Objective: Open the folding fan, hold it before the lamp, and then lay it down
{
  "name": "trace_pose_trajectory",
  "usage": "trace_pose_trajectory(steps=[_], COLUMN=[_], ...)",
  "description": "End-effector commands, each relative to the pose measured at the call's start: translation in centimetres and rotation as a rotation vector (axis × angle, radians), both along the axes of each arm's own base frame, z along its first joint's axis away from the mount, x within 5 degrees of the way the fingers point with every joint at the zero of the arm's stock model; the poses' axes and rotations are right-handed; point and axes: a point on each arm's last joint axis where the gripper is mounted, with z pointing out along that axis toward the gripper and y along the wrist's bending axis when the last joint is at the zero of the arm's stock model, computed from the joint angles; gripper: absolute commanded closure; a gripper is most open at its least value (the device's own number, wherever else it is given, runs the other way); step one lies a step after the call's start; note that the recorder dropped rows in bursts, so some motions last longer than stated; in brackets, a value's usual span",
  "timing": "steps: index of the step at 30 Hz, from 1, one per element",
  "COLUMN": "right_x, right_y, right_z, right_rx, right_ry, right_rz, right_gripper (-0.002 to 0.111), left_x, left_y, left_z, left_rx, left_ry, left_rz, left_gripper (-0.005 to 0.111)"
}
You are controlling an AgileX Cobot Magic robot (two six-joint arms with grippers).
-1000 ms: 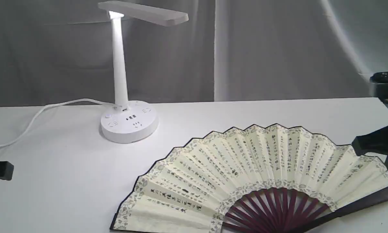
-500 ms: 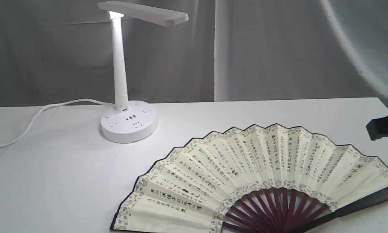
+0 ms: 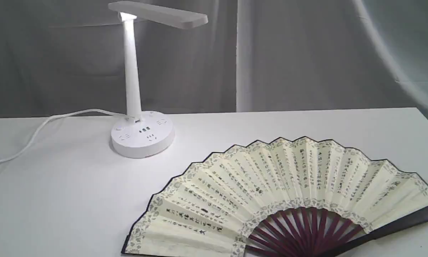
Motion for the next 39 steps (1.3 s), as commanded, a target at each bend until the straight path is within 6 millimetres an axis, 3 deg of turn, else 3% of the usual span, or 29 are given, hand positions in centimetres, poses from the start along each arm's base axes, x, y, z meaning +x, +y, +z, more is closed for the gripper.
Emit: trace_pose_trajectory(steps=[1, 8, 18, 30, 37, 39], right_x=[-2.3, -7.4, -15.7, -25.6, -30.7, -31.2], right_y=[0.2, 0.2, 0.0, -0.8, -1.5, -1.7], right_z=[1.2, 4.0, 6.1, 5.0, 3.4, 3.2], right_rx=[0.026, 0.022, -0.014, -0.08, -0.13, -0.141], right_ry=[-0.056, -0.221, -0.454, -0.654, -0.8, -0.817], right_rz=[0.005, 0.019, 0.033, -0.023, -0.081, -0.096], right_gripper=[0.108, 0.108, 0.108, 0.108, 0.108, 0.108], left_x=[-1.7, -5.2, -11.0, -21.3, -21.6, -21.5], left_y=[0.0, 0.0, 0.0, 0.1, 0.1, 0.1], left_z=[1.2, 2.8, 4.4, 3.7, 2.7, 2.8], left_rx=[0.003, 0.003, 0.004, 0.0, -0.002, -0.001], left_ry=[-0.073, -0.195, -0.4, -0.722, -0.642, -0.664], left_rz=[0.0, 0.002, 0.003, 0.009, 0.019, 0.015], left_gripper=[0.107, 0.107, 0.107, 0.107, 0.107, 0.107])
